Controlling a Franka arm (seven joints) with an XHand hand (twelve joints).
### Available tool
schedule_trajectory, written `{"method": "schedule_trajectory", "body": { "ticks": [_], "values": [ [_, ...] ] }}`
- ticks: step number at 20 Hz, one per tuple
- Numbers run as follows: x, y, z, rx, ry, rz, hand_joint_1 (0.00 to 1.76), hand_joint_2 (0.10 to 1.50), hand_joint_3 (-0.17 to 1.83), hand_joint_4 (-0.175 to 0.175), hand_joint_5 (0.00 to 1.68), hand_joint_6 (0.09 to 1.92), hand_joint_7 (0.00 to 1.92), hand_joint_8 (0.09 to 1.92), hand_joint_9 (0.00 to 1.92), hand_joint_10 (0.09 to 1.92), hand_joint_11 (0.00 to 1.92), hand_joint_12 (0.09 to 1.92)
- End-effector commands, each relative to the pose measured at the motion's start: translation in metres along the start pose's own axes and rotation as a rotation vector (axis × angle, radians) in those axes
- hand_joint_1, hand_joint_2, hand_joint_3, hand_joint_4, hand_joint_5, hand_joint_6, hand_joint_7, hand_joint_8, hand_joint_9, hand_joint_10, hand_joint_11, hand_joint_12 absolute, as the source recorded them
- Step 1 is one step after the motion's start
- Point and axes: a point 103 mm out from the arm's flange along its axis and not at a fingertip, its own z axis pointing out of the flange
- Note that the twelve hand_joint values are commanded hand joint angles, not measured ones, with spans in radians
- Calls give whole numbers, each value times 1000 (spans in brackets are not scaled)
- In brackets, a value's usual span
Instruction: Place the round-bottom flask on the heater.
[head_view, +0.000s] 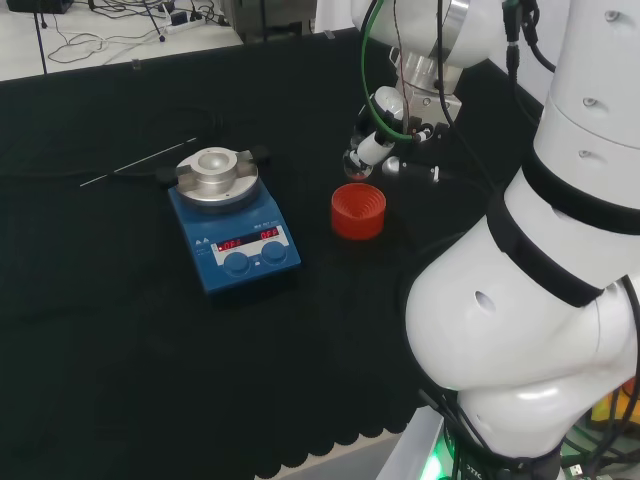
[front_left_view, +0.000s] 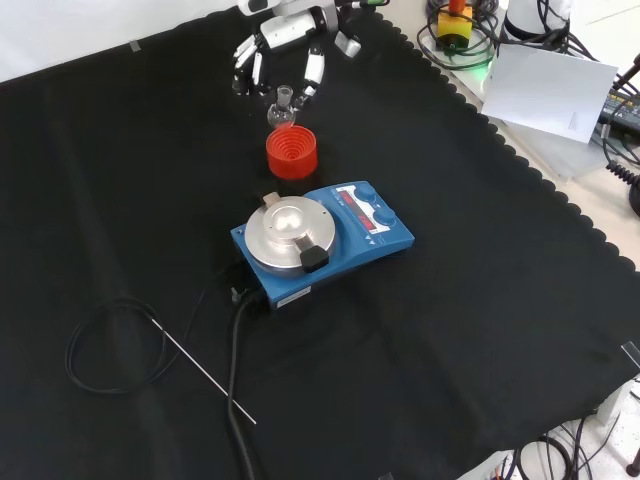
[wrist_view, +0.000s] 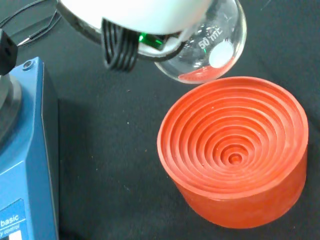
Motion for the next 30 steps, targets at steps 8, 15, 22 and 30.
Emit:
{"method": "schedule_trajectory", "body": {
  "ticks": [8, 15, 22, 30],
  "values": [
    [69, 1, -55, -4, -46, -89, 1125, 644, 769, 95, 1187, 878, 412, 697, 657, 623, 327, 1351],
    [114, 9, -53, 31, -84, -150, 1125, 642, 771, 97, 1187, 877, 405, 697, 655, 623, 326, 1351],
    [174, 22, -41, 72, -117, -235, 1125, 641, 773, 99, 1188, 877, 404, 698, 655, 623, 326, 1352],
    [225, 41, -14, 126, -145, -314, 1125, 640, 775, 102, 1189, 877, 402, 700, 655, 624, 326, 1352]
  ]
}}
